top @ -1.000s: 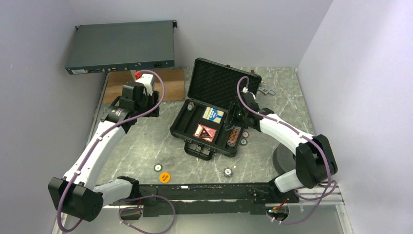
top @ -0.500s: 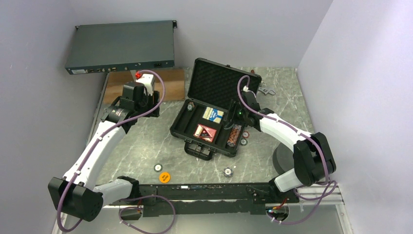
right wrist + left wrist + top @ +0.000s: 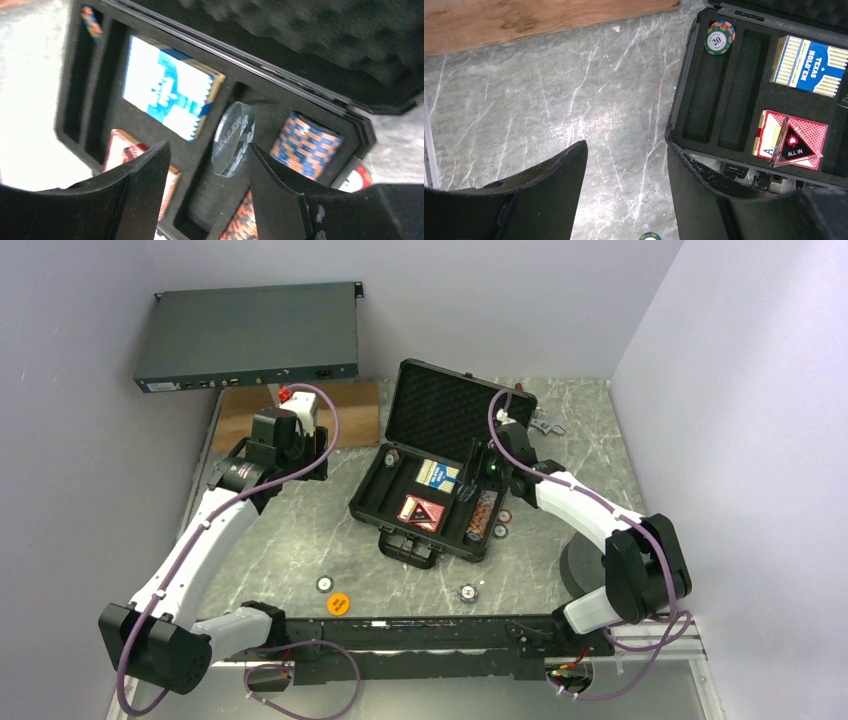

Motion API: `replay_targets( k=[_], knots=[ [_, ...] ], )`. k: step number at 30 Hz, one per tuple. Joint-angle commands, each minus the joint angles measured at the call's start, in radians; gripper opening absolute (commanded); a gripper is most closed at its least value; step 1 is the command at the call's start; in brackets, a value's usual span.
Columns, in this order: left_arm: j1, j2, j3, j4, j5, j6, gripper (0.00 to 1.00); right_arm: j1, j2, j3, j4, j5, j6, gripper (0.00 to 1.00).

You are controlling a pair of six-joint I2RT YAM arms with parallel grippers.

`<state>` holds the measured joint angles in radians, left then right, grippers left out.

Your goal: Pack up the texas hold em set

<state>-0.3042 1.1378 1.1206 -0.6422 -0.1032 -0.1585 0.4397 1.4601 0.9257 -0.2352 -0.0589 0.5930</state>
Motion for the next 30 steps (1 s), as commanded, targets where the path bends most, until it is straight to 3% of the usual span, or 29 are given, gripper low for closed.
replay_targets(
  k=[1, 10, 20, 26, 30],
  knots=[
    [-0.006, -0.009, 0.008, 0.003, -0.011, 0.008, 0.65, 0.041, 0.026, 0.061, 0.127, -0.193, 0.017, 0.60],
    [-0.006, -0.005, 0.007, 0.003, -0.010, 0.009, 0.65, 0.116, 0.102, 0.192, 0.091, -0.217, -0.041, 0.60],
    [-0.007, -0.006, 0.011, 0.001, 0.001, 0.010, 0.65, 0.120, 0.030, 0.271, -0.111, -0.022, -0.071, 0.62],
    [-0.007, -0.006, 0.013, -0.001, 0.000, 0.009, 0.65, 0.122, 0.027, 0.298, -0.270, 0.229, 0.050, 0.63],
    [-0.007, -0.009, 0.010, 0.001, -0.001, 0.010, 0.65, 0.122, 0.093, 0.340, -0.362, 0.308, 0.112, 0.60]
  ],
)
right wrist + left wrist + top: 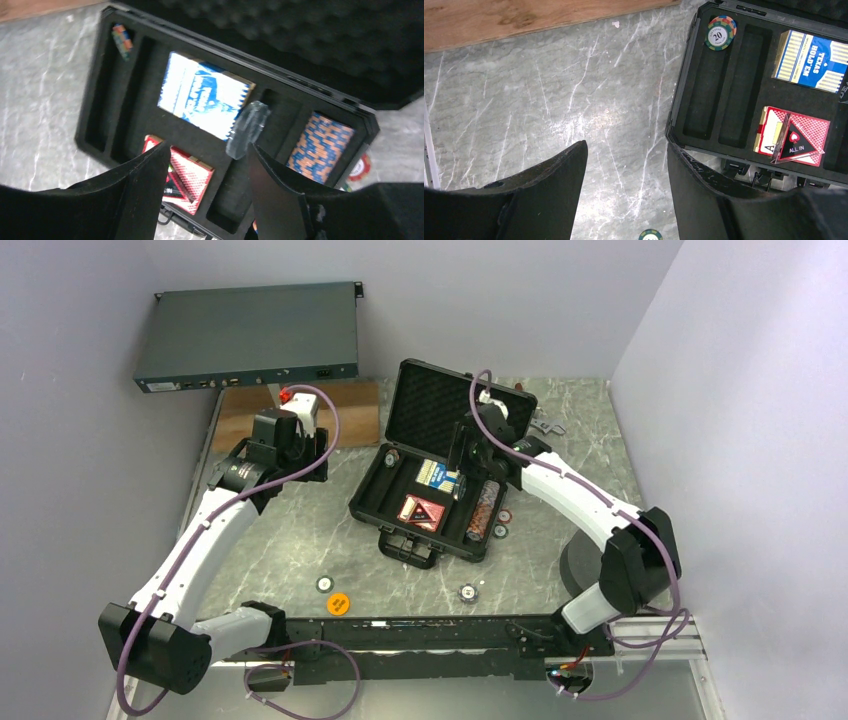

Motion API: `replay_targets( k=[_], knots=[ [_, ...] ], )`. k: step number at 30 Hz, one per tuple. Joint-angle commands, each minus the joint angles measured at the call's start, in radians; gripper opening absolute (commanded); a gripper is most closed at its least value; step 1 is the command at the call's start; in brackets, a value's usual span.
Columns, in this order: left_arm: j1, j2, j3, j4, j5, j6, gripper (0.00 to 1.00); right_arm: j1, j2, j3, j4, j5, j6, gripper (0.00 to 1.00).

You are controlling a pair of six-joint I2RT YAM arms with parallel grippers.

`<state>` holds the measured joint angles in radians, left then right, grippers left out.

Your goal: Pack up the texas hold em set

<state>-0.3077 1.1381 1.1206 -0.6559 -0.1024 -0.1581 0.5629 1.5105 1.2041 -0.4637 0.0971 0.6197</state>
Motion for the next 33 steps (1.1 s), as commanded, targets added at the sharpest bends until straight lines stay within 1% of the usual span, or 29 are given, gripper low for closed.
replay_targets(
  k=[1, 3, 10, 17, 22, 23, 25, 27, 29, 32, 33],
  knots=[
    [-0.004, -0.008, 0.011, 0.015, -0.001, 0.010, 0.65, -0.002, 0.060, 0.082, -0.154, 0.163, 0.095, 0.55],
    [-0.005, -0.007, 0.011, 0.013, -0.002, 0.009, 0.65, 0.000, 0.088, 0.104, -0.176, 0.176, 0.104, 0.53],
    [-0.007, -0.005, 0.013, 0.011, -0.002, 0.010, 0.65, 0.002, 0.116, 0.101, -0.159, 0.163, 0.101, 0.54],
    [-0.008, -0.006, 0.013, 0.009, -0.001, 0.011, 0.65, 0.005, 0.173, 0.075, -0.113, 0.073, 0.079, 0.54],
    [-0.008, -0.005, 0.013, 0.010, -0.001, 0.011, 0.65, 0.005, 0.192, 0.080, -0.132, 0.095, 0.069, 0.53],
    [-0.008, -0.006, 0.013, 0.010, 0.000, 0.011, 0.65, 0.005, 0.191, 0.081, -0.137, 0.105, 0.070, 0.51],
    [-0.008, -0.005, 0.015, 0.010, -0.002, 0.012, 0.65, 0.005, 0.188, 0.080, -0.145, 0.119, 0.065, 0.38],
    [-0.008, -0.005, 0.013, 0.008, -0.001, 0.012, 0.65, 0.005, 0.182, 0.076, -0.150, 0.126, 0.060, 0.30],
    [-0.008, -0.004, 0.015, 0.008, 0.000, 0.011, 0.65, 0.005, 0.175, 0.072, -0.148, 0.127, 0.051, 0.23],
    [-0.010, -0.005, 0.014, 0.009, 0.000, 0.011, 0.65, 0.005, 0.168, 0.071, -0.152, 0.130, 0.043, 0.11],
    [-0.010, -0.004, 0.014, 0.010, -0.001, 0.011, 0.65, 0.005, 0.168, 0.074, -0.155, 0.131, 0.042, 0.09]
  ],
)
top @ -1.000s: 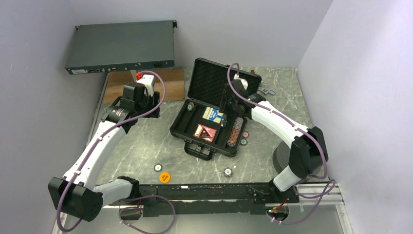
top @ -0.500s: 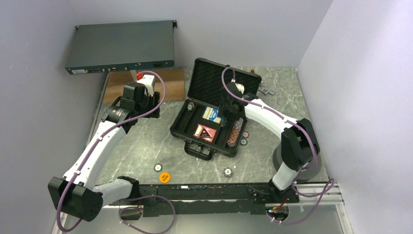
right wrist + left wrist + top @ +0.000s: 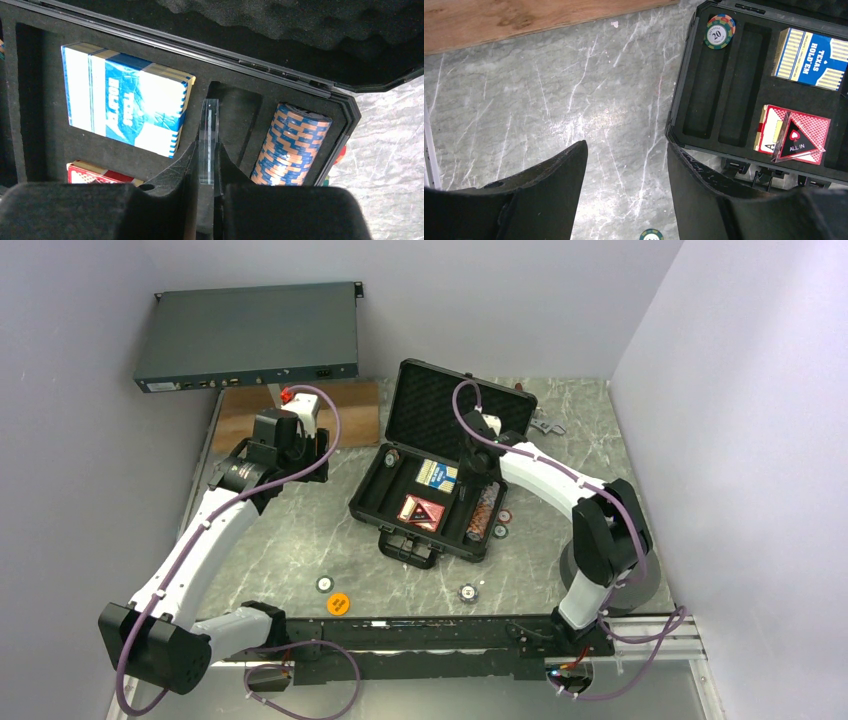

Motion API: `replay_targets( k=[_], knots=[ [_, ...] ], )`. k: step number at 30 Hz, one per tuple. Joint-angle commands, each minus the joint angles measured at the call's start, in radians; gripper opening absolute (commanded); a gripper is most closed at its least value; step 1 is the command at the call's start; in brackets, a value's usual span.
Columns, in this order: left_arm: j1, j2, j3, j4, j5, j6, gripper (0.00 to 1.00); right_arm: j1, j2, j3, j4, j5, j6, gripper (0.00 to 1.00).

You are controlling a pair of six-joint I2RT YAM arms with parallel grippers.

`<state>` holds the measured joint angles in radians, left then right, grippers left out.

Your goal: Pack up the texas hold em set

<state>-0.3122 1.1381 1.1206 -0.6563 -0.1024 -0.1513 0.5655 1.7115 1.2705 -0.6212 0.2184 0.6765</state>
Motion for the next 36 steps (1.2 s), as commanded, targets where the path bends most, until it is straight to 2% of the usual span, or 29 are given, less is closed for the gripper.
replay_targets(
  k=[1, 4, 13, 20, 22, 23, 24, 36],
  knots=[
    [-0.005, -0.004, 0.015, 0.009, 0.000, 0.005, 0.65, 0.002, -0.034, 0.008, -0.001, 0.012, -0.016, 0.07],
    [-0.005, -0.003, 0.015, 0.008, -0.004, 0.005, 0.65, 0.002, -0.037, 0.013, -0.009, 0.013, -0.024, 0.00],
    [-0.007, -0.003, 0.015, 0.009, -0.004, 0.007, 0.65, -0.002, -0.108, 0.062, -0.051, 0.055, -0.086, 0.00],
    [-0.008, -0.011, 0.010, 0.012, -0.026, 0.004, 0.67, -0.005, -0.148, 0.073, 0.012, -0.080, -0.123, 0.00],
    [-0.008, -0.019, 0.008, 0.014, -0.038, 0.001, 0.71, -0.006, -0.148, 0.078, 0.036, -0.115, -0.121, 0.00],
    [-0.008, -0.025, 0.006, 0.018, -0.041, 0.002, 0.82, -0.006, -0.147, 0.084, 0.046, -0.128, -0.119, 0.00],
    [-0.008, -0.030, 0.001, 0.024, -0.041, 0.004, 0.98, -0.006, -0.144, 0.089, 0.057, -0.138, -0.116, 0.00],
    [-0.008, -0.029, 0.004, 0.020, -0.035, 0.006, 1.00, -0.017, -0.033, 0.087, 0.261, -0.324, -0.057, 0.00]
  ],
)
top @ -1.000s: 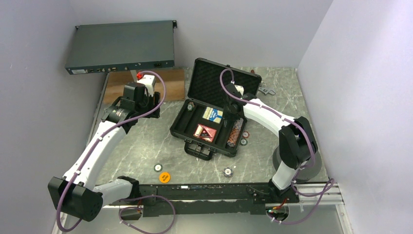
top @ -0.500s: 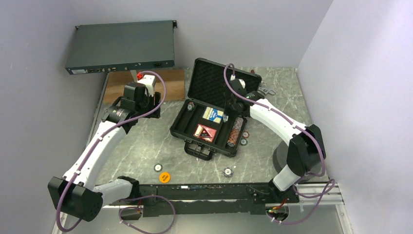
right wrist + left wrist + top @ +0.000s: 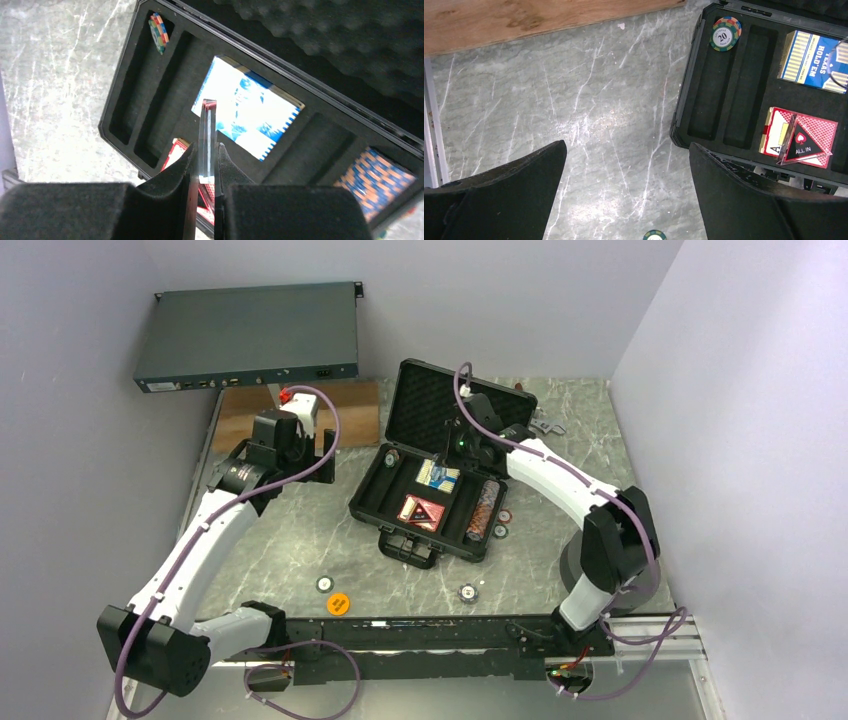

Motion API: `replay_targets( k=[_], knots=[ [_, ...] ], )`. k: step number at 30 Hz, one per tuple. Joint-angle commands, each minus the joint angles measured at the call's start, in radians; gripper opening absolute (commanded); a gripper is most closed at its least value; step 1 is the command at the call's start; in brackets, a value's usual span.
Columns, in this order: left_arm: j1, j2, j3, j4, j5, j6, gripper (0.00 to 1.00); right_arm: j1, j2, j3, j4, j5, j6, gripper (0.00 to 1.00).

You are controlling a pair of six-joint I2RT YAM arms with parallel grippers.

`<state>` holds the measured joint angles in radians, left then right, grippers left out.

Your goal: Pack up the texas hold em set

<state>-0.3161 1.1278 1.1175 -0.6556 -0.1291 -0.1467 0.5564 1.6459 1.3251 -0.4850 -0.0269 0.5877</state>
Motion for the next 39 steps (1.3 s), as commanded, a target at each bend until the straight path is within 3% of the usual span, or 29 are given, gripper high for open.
replay_targets(
  k=[1, 18, 30, 31, 35, 39],
  knots=[
    [-0.005, -0.020, 0.007, 0.020, -0.008, 0.002, 1.00, -0.009, 0.044, 0.032, 0.135, -0.081, 0.037, 0.00],
    [-0.005, -0.010, 0.009, 0.017, 0.002, 0.001, 0.98, -0.120, 0.127, -0.120, 0.189, -0.064, 0.032, 0.00],
    [-0.006, -0.001, 0.008, 0.017, -0.003, 0.002, 0.98, -0.130, 0.100, -0.178, 0.129, 0.016, 0.012, 0.34],
    [-0.006, 0.000, 0.009, 0.016, -0.003, 0.001, 0.98, -0.131, 0.099, -0.175, 0.116, 0.023, 0.010, 0.41],
    [-0.006, 0.001, 0.011, 0.014, -0.005, 0.001, 0.98, -0.133, 0.066, -0.192, 0.104, 0.046, 0.003, 0.53],
    [-0.006, 0.000, 0.009, 0.014, -0.007, 0.001, 0.98, -0.133, 0.032, -0.198, 0.094, 0.051, -0.005, 0.56]
  ],
)
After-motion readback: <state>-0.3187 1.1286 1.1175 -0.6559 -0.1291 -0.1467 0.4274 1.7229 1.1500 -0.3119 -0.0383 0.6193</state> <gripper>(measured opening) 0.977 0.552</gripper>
